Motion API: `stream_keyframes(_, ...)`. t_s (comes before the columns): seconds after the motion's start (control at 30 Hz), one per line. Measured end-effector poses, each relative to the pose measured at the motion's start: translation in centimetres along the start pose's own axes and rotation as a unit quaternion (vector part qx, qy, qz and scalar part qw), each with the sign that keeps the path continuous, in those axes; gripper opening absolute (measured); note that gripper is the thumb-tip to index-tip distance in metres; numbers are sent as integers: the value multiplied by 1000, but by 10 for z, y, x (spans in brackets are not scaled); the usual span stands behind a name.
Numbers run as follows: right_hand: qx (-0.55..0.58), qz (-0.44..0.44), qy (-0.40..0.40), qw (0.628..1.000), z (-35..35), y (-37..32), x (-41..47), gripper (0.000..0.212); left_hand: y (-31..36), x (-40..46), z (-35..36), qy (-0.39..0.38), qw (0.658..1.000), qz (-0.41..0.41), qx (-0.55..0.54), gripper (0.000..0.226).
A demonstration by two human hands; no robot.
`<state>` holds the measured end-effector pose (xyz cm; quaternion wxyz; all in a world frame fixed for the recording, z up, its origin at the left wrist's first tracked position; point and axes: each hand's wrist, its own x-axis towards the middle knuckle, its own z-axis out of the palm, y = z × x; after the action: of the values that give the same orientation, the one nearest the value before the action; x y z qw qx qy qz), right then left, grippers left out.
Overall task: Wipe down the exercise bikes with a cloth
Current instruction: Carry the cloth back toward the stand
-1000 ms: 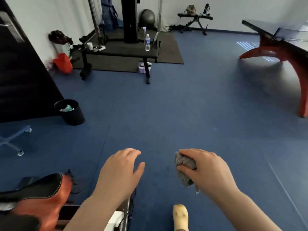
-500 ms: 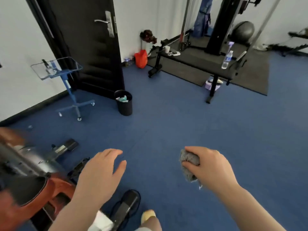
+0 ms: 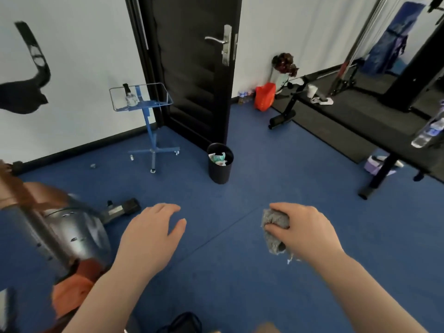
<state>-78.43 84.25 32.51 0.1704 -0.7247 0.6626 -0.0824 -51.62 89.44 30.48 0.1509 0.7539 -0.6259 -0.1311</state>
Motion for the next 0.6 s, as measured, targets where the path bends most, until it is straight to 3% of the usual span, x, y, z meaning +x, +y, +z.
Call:
stream_keyframes(0.2, 2, -27, 28, 999, -23, 6, 118, 40, 15, 97, -5, 24, 1000, -19, 6, 39)
stream_keyframes(0.6, -16, -186, -38, 982, -42, -56, 378, 39, 18, 283, -17, 104, 982, -156, -5, 40)
